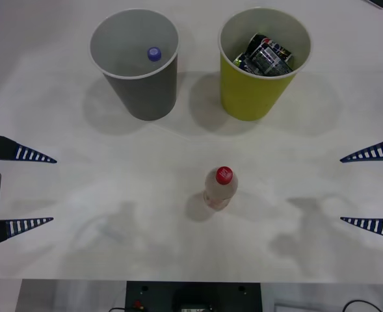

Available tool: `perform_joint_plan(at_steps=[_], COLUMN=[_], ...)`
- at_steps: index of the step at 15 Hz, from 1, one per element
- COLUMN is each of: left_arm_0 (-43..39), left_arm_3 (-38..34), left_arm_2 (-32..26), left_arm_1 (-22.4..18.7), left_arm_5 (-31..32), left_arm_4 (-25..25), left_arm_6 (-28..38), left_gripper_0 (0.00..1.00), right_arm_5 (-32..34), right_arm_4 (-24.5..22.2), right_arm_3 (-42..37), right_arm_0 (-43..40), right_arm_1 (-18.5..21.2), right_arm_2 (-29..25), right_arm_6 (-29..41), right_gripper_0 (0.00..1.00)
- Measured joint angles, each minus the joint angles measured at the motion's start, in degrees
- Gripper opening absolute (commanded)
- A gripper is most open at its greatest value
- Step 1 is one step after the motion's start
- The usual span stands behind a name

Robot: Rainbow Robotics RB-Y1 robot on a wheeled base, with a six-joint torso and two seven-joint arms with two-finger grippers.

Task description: Put the can into the green bin and the plastic bottle into the gray bin

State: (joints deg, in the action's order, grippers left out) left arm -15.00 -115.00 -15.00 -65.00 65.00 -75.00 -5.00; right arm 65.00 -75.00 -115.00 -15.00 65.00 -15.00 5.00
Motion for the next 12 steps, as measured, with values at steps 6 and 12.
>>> perform_joint_plan(at_steps=[6,12], left_arm_0=[0.00,0.00], left_arm_3=[0.00,0.00], left_arm_2=[0.00,0.00], left_arm_1=[0.00,0.00], left_arm_5=[0.00,0.00], left_arm_4=[0.00,0.00], left_arm_6=[0.00,0.00], left_gripper_0=[0.98,0.98], right_arm_5=[-0.11,-1.00], right_arm_4=[0.40,0.55], right_arm_3=[0.06,0.11], right_arm_0=[-0.81,-0.40], right_arm_1=[-0.13,-2.06], right_arm_2=[0.52,0.57], right_arm_6=[-0.39,-2.81], right_gripper_0=[1.00,1.00])
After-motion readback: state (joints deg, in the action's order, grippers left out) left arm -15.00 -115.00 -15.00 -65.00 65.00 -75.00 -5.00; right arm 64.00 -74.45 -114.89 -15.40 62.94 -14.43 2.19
